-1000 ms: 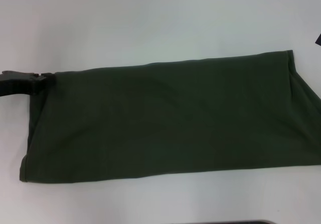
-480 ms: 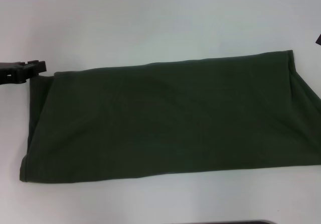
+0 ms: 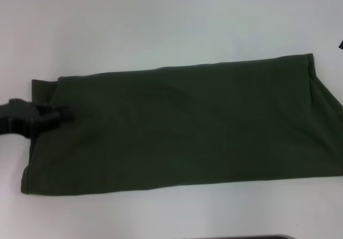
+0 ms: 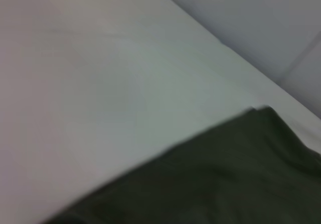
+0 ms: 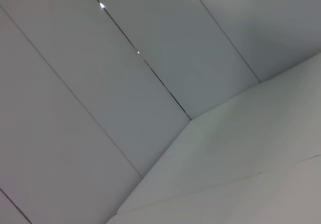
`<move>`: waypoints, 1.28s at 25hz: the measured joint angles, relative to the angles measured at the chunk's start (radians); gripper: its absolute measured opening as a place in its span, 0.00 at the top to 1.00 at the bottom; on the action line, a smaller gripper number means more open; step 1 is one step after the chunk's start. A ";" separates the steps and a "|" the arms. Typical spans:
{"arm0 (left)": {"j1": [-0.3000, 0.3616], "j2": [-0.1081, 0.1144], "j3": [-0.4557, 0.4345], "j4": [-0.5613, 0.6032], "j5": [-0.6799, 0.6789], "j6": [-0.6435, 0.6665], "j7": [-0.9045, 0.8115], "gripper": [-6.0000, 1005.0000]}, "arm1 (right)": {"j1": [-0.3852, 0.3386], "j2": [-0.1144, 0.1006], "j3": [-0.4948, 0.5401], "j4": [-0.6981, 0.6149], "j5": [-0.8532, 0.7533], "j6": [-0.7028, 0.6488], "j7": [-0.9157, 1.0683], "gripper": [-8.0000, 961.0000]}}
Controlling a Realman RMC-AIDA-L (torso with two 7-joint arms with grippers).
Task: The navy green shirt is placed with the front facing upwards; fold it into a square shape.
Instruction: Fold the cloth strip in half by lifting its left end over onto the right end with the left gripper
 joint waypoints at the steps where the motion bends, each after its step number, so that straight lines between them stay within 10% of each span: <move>1: 0.004 -0.002 0.004 0.000 0.005 0.018 0.019 0.79 | -0.002 0.000 0.000 0.000 0.001 -0.001 -0.002 0.49; 32: 0.010 -0.032 0.122 -0.038 0.077 -0.119 0.036 0.80 | -0.006 0.000 0.009 0.000 0.003 -0.013 -0.005 0.49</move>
